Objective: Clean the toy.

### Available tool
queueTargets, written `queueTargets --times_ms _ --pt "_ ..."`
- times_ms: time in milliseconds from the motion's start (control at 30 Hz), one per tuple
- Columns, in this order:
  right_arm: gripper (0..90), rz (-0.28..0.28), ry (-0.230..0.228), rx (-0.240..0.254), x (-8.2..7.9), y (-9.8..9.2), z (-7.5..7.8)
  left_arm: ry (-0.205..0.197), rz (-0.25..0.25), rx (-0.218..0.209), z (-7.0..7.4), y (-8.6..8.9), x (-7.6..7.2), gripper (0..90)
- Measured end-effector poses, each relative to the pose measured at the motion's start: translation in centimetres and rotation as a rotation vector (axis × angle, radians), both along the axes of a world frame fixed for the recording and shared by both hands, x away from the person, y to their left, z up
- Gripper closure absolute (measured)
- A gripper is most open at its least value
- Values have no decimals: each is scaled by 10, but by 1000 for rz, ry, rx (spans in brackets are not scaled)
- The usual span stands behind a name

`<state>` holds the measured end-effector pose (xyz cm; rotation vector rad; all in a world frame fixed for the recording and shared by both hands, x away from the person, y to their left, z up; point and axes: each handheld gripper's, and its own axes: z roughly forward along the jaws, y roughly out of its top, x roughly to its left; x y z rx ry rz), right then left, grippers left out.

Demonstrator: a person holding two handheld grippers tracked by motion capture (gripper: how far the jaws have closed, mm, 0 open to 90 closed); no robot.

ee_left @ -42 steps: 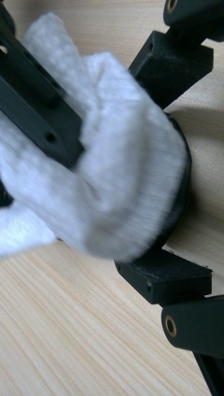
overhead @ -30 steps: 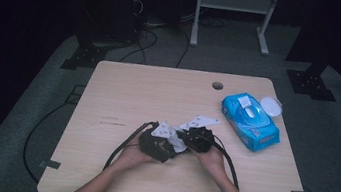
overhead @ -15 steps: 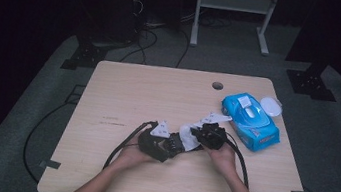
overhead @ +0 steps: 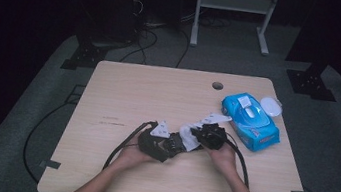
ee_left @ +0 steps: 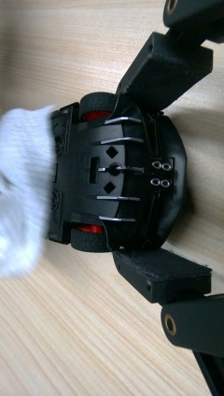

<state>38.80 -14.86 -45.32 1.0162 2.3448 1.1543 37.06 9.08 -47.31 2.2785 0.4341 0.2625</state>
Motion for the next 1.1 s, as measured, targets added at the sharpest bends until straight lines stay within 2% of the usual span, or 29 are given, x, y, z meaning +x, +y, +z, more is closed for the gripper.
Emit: queueTargets --times_ms 67,167,267,333,433,500,633,733,833,967,1100 --pt "833 -19 8 4 -3 -12 -2 2 -1 -3 0 0 1 240" --pt "833 -10 9 10 -12 -18 -5 7 4 -10 0 0 1 239" --pt "833 36 2 26 -22 -12 -5 4 4 2 0 -1 1 238" --pt "832 92 7 45 -28 -5 -4 3 3 7 0 -1 1 239" --pt "832 129 -25 6 -34 1 -3 -2 1 11 -1 0 0 240" --pt "833 106 -20 -6 -30 -6 -3 -4 3 10 0 1 0 240" --pt "834 10 10 1 -21 -32 -7 -2 2 6 0 1 1 239" --pt "834 -13 25 10 -20 -40 -8 -3 1 7 0 1 1 240" --pt "833 -20 14 -3 -18 -37 -7 -8 0 13 0 0 1 240" --pt "833 -38 15 1 -6 -28 -6 -9 -1 8 0 0 1 240" --pt "833 -74 18 34 9 -21 -5 -10 -6 11 0 0 1 241"
